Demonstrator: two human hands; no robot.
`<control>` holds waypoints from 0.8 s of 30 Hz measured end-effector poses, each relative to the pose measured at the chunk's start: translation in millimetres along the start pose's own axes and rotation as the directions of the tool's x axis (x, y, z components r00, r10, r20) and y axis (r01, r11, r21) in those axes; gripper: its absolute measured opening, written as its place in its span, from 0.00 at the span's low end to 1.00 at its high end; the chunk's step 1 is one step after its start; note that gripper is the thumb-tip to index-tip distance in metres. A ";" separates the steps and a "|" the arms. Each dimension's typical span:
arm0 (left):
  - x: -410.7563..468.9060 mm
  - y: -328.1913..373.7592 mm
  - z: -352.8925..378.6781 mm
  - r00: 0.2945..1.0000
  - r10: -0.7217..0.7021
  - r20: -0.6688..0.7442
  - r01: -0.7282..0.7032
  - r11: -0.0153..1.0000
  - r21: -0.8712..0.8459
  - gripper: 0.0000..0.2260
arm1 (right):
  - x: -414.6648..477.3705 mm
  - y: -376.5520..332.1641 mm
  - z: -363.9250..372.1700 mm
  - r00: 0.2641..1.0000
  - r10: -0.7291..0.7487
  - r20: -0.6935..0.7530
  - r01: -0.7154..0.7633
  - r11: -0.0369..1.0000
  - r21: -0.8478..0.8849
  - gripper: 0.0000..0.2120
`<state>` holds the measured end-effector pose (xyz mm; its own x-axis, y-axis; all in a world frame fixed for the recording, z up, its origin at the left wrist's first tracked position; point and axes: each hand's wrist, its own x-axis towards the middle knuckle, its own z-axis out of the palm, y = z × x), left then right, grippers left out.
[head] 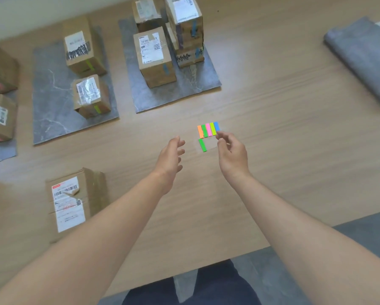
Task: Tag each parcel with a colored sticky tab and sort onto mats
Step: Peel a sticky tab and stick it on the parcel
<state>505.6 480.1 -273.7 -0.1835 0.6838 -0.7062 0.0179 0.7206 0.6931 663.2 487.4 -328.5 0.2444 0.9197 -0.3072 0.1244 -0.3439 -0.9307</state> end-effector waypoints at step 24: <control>93.4 -17.5 38.6 0.862 0.449 0.236 -0.488 0.610 0.624 0.21 | 176.4 30.2 -13.9 0.660 -0.297 0.690 0.728 0.481 -0.489 0.14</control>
<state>526.1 535.8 -357.4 0.0818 0.9398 -0.3318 0.7141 0.1770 0.6773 723.4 636.7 -408.1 -0.5396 0.8395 -0.0637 0.7078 0.4113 -0.5744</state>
